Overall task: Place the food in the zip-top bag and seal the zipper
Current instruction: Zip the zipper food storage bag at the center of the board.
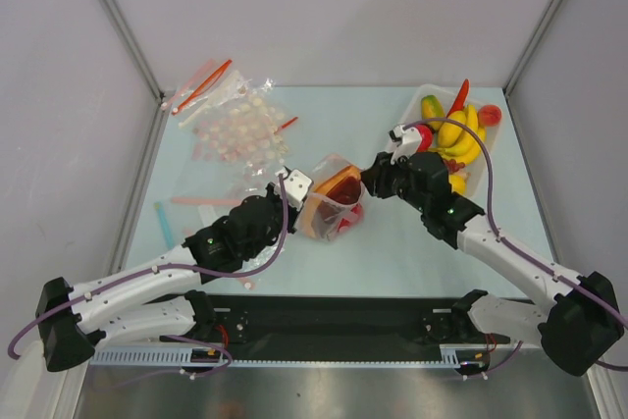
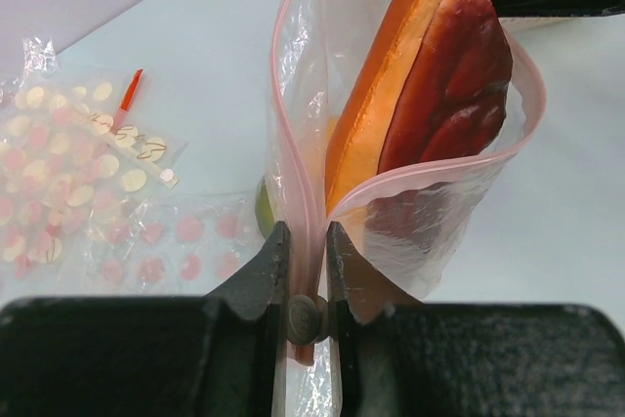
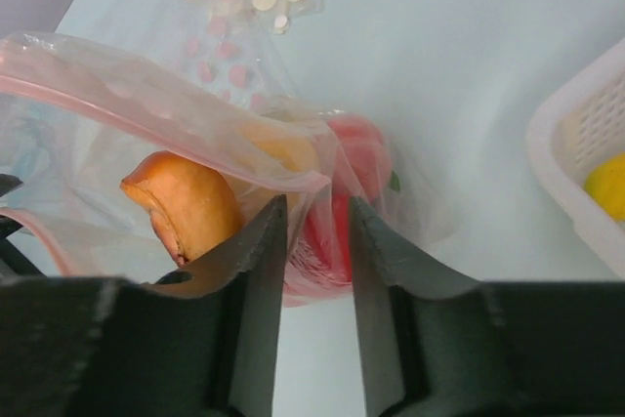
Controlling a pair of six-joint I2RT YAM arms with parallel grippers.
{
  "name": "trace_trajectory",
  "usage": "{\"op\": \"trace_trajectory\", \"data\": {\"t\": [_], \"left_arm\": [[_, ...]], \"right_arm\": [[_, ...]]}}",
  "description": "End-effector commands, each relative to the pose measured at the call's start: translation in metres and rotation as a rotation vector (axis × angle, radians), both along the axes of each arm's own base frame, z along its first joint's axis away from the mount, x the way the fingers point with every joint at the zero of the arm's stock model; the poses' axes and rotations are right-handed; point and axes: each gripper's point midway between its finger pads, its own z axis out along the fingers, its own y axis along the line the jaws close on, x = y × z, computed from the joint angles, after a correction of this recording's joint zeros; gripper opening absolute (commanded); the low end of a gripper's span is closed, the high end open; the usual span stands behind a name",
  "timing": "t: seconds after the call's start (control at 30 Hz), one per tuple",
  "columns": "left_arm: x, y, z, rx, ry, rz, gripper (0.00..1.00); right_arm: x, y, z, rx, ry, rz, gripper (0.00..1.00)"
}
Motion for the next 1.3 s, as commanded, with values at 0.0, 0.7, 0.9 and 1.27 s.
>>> {"op": "trace_trajectory", "data": {"t": [0.0, 0.7, 0.9, 1.27], "left_arm": [[0.001, -0.002, 0.032, -0.086, -0.036, 0.008, 0.00], [-0.025, -0.009, 0.061, -0.183, -0.031, -0.130, 0.00], [-0.038, -0.008, 0.077, -0.227, -0.053, -0.180, 0.00], [-0.054, -0.013, 0.089, -0.272, -0.096, -0.248, 0.41]], "right_arm": [[0.002, 0.013, 0.028, 0.062, -0.028, 0.043, 0.33], [-0.009, -0.100, 0.104, -0.132, -0.095, -0.469, 0.00], [-0.019, -0.117, 0.124, -0.119, -0.154, -0.523, 0.00], [-0.011, -0.118, 0.109, -0.066, -0.131, -0.535, 0.00]]}}
